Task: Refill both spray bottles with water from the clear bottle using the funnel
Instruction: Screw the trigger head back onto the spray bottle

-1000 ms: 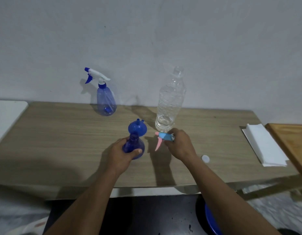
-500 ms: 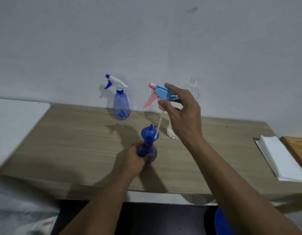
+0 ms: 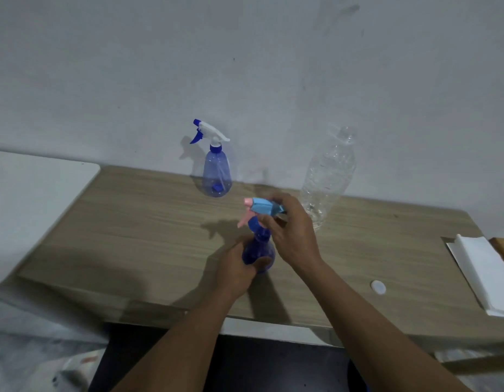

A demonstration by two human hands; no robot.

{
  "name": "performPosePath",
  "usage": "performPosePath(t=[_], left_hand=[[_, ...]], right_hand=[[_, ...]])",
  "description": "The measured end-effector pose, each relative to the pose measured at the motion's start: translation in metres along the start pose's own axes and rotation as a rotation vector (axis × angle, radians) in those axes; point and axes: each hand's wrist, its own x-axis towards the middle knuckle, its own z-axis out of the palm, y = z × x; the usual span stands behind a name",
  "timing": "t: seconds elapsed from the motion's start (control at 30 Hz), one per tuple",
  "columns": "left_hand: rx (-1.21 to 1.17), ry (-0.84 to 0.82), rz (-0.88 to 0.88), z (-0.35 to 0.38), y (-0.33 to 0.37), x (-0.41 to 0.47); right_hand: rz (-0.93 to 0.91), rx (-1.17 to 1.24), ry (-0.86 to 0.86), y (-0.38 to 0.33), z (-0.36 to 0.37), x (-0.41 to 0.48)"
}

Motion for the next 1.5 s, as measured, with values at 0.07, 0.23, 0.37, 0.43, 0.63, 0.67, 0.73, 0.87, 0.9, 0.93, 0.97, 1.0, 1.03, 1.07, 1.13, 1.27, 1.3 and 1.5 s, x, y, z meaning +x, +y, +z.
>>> performPosePath(t=[0.07, 0.23, 0.37, 0.43, 0.63, 0.67, 0.73, 0.87, 0.9, 0.93, 0.97, 1.0, 1.03, 1.07, 1.13, 1.27, 1.3, 1.5], left_hand=[[0.009, 0.000, 0.044, 0.002, -0.004, -0.001], [0.021, 0.007, 0.103, 0.005, -0.013, 0.000], [0.014, 0.015, 0.147, 0.005, -0.014, 0.001], [0.008, 0.014, 0.143, 0.004, -0.014, 0.002], [-0.003, 0.029, 0.123, 0.008, -0.020, 0.003], [-0.005, 0.031, 0.114, 0.008, -0.020, 0.004], [0.006, 0.029, 0.109, 0.008, -0.022, 0.004], [0.004, 0.026, 0.102, 0.008, -0.021, 0.004], [-0.001, 0.023, 0.102, 0.007, -0.020, 0.003], [-0.008, 0.018, 0.101, 0.006, -0.019, 0.003], [-0.019, 0.008, 0.097, 0.006, -0.019, 0.003], [-0.030, 0.000, 0.091, 0.005, -0.018, 0.003], [-0.036, -0.003, 0.090, 0.005, -0.018, 0.003], [-0.037, 0.001, 0.091, 0.005, -0.018, 0.003], [-0.034, 0.018, 0.088, 0.006, -0.018, 0.003], [-0.048, 0.008, 0.071, 0.006, -0.016, 0.003], [-0.056, 0.007, 0.069, 0.006, -0.015, 0.003], [0.010, -0.006, 0.091, 0.003, -0.015, 0.002]], right_hand=[[-0.003, -0.045, -0.034, 0.011, 0.002, -0.005], [0.012, -0.134, -0.127, 0.017, -0.004, -0.005], [-0.090, -0.240, -0.234, 0.018, -0.005, -0.001], [-0.123, -0.324, -0.300, 0.019, -0.005, 0.003], [-0.035, -0.283, -0.280, 0.019, -0.006, 0.001], [-0.002, -0.260, -0.271, 0.019, -0.006, 0.002], [0.063, -0.192, -0.251, 0.022, -0.006, 0.001], [0.084, -0.094, -0.177, 0.034, 0.002, -0.011], [0.087, -0.053, -0.166, 0.035, 0.005, -0.014], [0.093, -0.007, -0.164, 0.037, 0.006, -0.017], [0.100, 0.034, -0.164, 0.039, 0.007, -0.018], [0.107, 0.062, -0.164, 0.040, 0.008, -0.018], [0.115, 0.082, -0.163, 0.041, 0.008, -0.018], [0.128, 0.107, -0.154, 0.041, 0.010, -0.017], [0.176, 0.149, -0.104, 0.044, 0.015, -0.017], [0.207, 0.127, -0.010, 0.047, 0.027, -0.019], [0.206, 0.118, -0.011, 0.047, 0.028, -0.019], [0.137, 0.005, -0.060, 0.049, 0.030, -0.023]])
